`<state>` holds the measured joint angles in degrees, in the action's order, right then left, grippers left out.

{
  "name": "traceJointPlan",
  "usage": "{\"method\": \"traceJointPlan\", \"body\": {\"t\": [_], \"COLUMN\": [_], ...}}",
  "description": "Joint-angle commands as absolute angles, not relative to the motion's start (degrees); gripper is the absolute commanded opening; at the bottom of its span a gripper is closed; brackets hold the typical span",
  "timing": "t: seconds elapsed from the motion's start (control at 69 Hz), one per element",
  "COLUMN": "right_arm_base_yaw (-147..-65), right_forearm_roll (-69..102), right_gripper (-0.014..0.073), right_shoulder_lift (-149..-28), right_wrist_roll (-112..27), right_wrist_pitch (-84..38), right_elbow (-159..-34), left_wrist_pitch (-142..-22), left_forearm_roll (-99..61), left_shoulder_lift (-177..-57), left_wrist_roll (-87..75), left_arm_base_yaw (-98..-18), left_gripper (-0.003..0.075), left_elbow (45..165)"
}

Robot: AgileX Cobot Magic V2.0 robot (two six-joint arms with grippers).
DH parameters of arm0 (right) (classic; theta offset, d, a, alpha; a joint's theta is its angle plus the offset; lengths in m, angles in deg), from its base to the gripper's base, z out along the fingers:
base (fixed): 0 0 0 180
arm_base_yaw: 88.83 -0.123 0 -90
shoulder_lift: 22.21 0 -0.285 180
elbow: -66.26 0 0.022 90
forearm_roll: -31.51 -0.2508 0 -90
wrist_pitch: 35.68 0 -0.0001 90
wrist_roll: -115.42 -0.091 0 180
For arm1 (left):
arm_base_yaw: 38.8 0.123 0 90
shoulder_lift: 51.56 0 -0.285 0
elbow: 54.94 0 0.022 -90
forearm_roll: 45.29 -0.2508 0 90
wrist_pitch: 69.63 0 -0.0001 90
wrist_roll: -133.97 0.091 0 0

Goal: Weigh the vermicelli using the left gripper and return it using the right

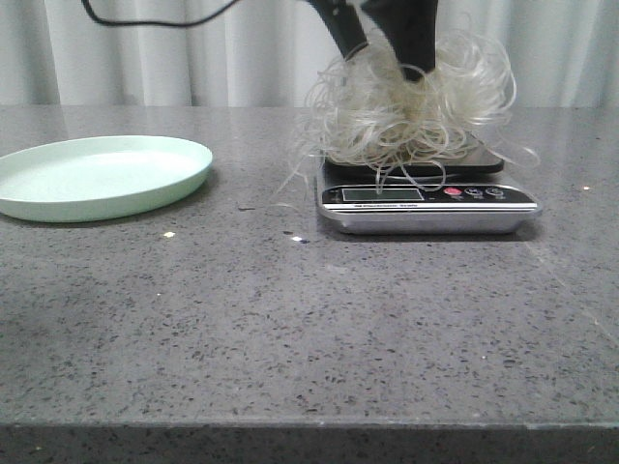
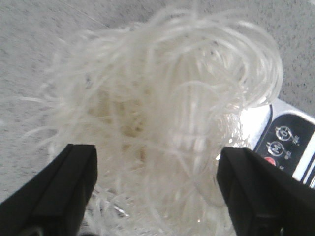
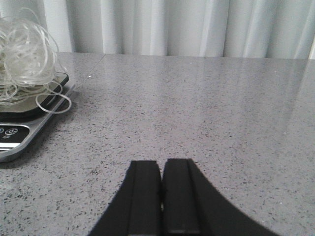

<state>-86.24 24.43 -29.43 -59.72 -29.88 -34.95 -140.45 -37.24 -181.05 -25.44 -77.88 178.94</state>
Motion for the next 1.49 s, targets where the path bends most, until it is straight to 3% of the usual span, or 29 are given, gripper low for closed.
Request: {"method": "traceJointPlan", "body": {"t": [0.0,0.319,0.58,0.812,1.175,1.334,1.479], "right_arm_base_yaw": [-85.9,-85.9,-85.9,-85.9,-85.9,-85.9,-85.9], "right_forearm_roll": [25.0,25.0,25.0,25.0,25.0,25.0,25.0], "right_gripper": [0.0152,0.0152,0.0152,0.0152,0.0152,0.0152,0.0152], "right_shoulder_lift": [-28.5,-28.5,-28.5,-28.5,-28.5,-28.5,-28.5], "right_wrist_roll": [-59.5,-59.5,-59.5,-59.5,-59.5,-59.5,-59.5], "right_wrist_pitch": [-34.6,-34.6,-35.4,-36.3,-36.0,-35.7,-35.7], "right_elbow": [-35.4,-35.4,-35.4,-35.4,-35.4,-35.4,-35.4], "left_wrist_pitch": [-140.7,-141.9,-140.6,-130.7,-113.2,-102.9,-94.4], "left_forearm_roll": [-37.0,-37.3,-37.3,-37.3,-37.3,-37.5,-38.8], "left_shoulder_lift": [-176.7,-169.0,-161.3,-149.1,-128.6,-118.2,-110.2], "left_wrist_roll": [-28.6,-32.1,-32.9,-33.0,-34.2,-34.2,-34.2], "left_arm_base_yaw": [-77.5,-71.8,-64.6,-56.2,-44.7,-41.3,-40.5], "left_gripper": [0.056,0.044,0.0364,0.0238,0.0216,0.0129,0.0137], "left_elbow": [183.6,182.7,173.9,155.2,126.1,111.8,100.3]}}
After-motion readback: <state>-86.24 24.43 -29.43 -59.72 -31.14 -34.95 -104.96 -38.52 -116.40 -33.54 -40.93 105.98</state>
